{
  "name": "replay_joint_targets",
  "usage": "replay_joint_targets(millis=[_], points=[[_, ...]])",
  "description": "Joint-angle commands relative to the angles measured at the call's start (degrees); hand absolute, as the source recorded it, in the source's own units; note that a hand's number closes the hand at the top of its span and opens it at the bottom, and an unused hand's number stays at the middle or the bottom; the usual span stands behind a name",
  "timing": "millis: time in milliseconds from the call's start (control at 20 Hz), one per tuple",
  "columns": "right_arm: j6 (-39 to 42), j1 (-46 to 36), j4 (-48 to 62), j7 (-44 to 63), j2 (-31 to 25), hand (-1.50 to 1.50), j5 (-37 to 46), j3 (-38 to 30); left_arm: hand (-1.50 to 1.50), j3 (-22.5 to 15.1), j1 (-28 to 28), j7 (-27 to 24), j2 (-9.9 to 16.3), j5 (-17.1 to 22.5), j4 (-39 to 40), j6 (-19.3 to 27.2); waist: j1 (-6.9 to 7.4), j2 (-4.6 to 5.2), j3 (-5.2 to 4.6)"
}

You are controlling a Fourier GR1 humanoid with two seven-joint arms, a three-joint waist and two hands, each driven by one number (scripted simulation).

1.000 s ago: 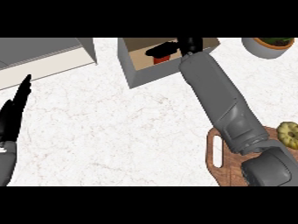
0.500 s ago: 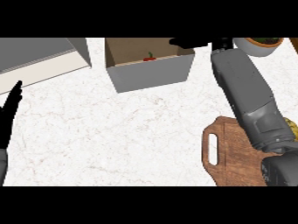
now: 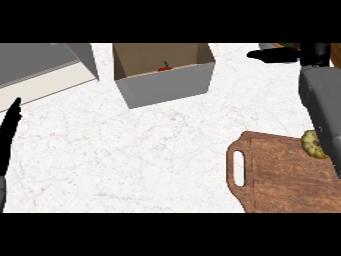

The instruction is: Pick the bell pepper from the cutting board and place it in the cardboard box

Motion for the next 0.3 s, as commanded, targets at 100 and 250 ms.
replay_joint_targets(millis=[100,250], points=[[10.79,8.14,-5.28,-0.98,-6.62,-1.5,-2.27,0.68,0.0,1.53,-1.09,1.03,0.86,0.81,0.7,-1.28,-0.83,-0.29,0.01],[14.32,11.25,-7.05,-0.81,-8.49,-1.5,-1.89,2.38,0.0,1.53,1.14,-0.02,0.79,0.32,-0.9,-1.48,-0.4,-0.17,0.01]])
